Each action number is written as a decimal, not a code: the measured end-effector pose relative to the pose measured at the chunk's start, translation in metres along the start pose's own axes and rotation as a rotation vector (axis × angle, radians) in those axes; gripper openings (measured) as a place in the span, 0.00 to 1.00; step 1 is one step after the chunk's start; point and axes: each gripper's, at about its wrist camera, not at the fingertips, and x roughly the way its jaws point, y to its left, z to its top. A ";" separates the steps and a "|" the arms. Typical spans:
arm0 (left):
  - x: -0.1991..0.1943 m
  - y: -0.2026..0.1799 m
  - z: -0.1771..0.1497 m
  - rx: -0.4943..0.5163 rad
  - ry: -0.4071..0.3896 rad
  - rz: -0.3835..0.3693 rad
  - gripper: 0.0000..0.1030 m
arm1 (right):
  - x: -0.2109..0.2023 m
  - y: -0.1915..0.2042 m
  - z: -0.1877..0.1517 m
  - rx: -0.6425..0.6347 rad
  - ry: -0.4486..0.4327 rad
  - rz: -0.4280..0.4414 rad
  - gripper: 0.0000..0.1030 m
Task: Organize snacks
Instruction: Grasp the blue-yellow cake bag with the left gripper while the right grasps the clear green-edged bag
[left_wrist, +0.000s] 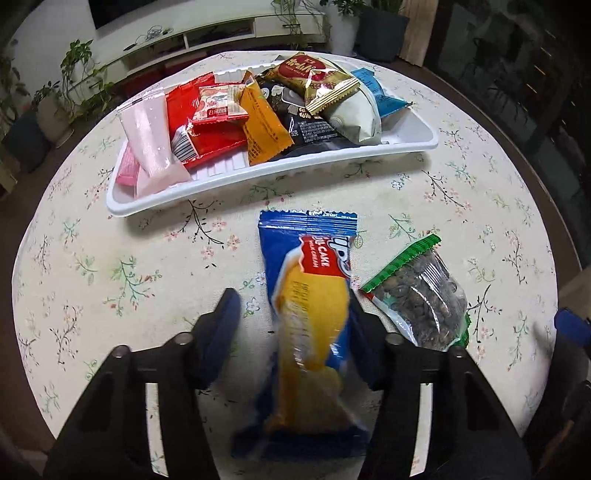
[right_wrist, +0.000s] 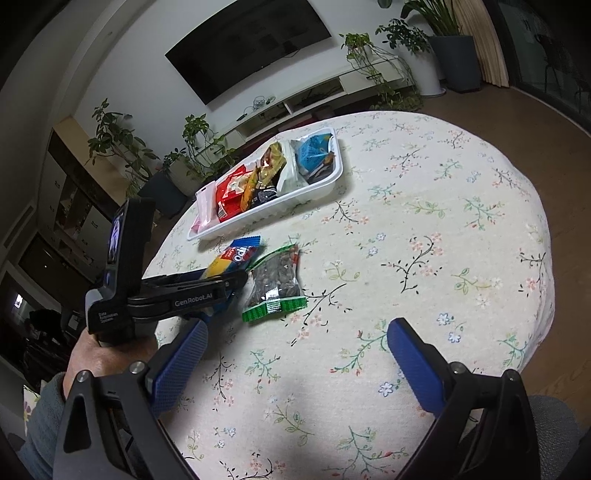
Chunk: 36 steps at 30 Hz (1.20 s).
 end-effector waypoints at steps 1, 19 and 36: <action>0.000 0.000 0.000 0.006 0.000 0.000 0.46 | 0.000 0.001 0.000 -0.002 0.001 0.000 0.97; -0.039 0.014 -0.065 -0.014 -0.043 -0.087 0.25 | 0.024 0.024 0.001 -0.114 0.068 -0.066 0.89; -0.070 0.037 -0.118 -0.119 -0.081 -0.167 0.25 | 0.120 0.069 0.026 -0.388 0.238 -0.239 0.69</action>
